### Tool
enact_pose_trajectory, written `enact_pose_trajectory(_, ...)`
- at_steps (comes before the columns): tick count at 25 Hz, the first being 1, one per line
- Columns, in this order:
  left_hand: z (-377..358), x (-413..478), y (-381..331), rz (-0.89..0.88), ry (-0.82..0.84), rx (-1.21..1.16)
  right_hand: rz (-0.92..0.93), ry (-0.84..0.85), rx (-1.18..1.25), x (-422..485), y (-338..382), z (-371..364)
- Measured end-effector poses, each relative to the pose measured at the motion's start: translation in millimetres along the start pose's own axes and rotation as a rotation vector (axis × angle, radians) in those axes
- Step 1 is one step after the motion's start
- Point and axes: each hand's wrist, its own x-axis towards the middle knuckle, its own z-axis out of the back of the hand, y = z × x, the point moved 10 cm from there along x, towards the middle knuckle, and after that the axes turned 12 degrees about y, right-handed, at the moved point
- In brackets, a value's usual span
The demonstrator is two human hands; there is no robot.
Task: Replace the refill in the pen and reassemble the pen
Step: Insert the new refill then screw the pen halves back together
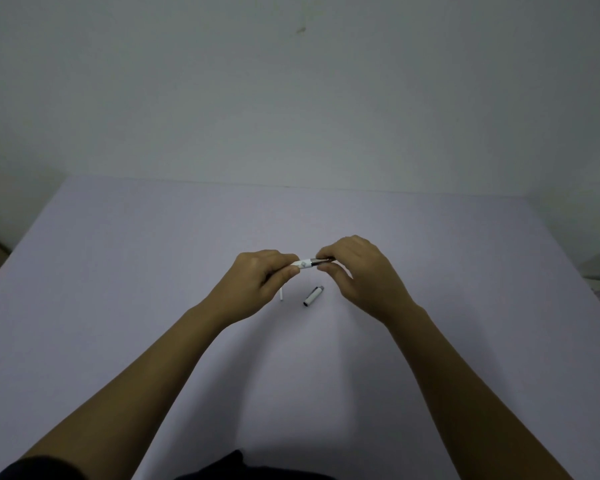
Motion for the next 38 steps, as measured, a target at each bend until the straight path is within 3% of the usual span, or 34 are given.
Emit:
enact_pose_trajectory(10, -5.0, -0.7, 13.2, 0.005, 0.026, 0.03, -0.006, 0.122, 0.054, 7.5, -8.4, -24.9)
enact_pose_trajectory(12, -4.8, -0.8, 25.1, 0.04, 0.017, 0.003, -0.14, 0.15, 0.204, 7.6, -35.1, -34.3)
enact_pose_trajectory(17, -4.4, -0.1, 53.3, 0.133, -0.011, -0.05, -0.544, -0.095, 0.45, -7.5, -111.1, -66.7)
enact_pose_trajectory(22, -6.7, 7.9, 74.1, 0.185, -0.033, -0.071, -0.837, 0.103, 0.405, -21.7, -149.9, -156.6)
enact_pose_trajectory(27, -15.3, 9.2, 90.4, 0.225, -0.032, -0.112, -1.004, 0.218, 0.416, -28.5, -161.4, -210.6)
enact_pose_trajectory(34, -20.8, 8.7, 104.4, 0.261, 0.003, -0.109, -1.194, 0.136, 0.612, -38.6, -170.8, -223.8)
enact_pose_trajectory(38, -22.5, 4.8, 104.9, 0.277, -0.019, -0.109, -1.225, -0.124, 1.033, -42.3, -170.5, -201.2)
